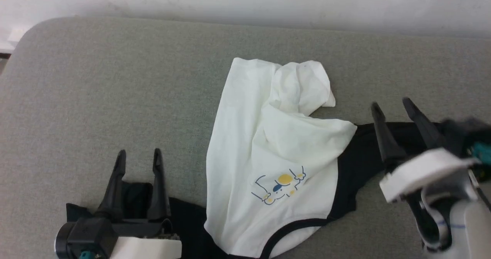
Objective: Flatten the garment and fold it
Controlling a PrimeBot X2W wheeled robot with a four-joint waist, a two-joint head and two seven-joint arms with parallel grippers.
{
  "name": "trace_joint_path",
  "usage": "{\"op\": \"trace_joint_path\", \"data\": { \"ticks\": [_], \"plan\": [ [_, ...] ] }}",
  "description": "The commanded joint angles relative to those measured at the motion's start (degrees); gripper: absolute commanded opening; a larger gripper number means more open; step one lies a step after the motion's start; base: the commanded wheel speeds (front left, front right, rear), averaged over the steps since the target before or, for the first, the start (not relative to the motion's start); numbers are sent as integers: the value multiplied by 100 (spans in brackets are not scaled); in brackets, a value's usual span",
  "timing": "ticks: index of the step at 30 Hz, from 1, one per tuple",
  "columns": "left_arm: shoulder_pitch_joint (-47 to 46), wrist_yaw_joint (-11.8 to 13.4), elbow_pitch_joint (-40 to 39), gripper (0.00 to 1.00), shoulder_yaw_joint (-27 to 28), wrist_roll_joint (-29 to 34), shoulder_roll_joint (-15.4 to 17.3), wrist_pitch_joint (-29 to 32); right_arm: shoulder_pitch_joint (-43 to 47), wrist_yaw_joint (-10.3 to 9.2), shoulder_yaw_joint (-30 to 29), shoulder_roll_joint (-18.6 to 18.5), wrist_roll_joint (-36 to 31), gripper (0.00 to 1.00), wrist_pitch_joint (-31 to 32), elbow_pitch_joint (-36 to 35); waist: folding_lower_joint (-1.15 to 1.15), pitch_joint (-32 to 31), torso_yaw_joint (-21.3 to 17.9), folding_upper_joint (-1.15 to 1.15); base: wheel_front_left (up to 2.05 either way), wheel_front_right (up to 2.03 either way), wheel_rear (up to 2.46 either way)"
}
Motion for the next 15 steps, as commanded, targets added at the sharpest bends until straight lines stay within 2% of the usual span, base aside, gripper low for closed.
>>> {"op": "trace_joint_path", "data": {
  "ticks": [1,7,9,15],
  "plan": [
    [-147,-96,73,100,-30,3,-60,-26,-431,-4,127,-100,33,100,438,109,-1,212,167,0,0,0,0],
    [-310,-241,237,100,-143,-111,-162,-26,-1728,-4,260,-435,-73,100,1784,885,-1,574,406,0,0,0,0],
    [-339,-260,258,100,-167,-126,-172,-26,-1927,-4,343,-502,-62,100,1900,1049,-1,635,449,0,0,0,0],
    [-507,-348,361,100,-290,-187,-206,-27,-2739,-4,725,-800,-175,100,2587,2251,-1,919,671,0,0,0,0]
  ]
}}
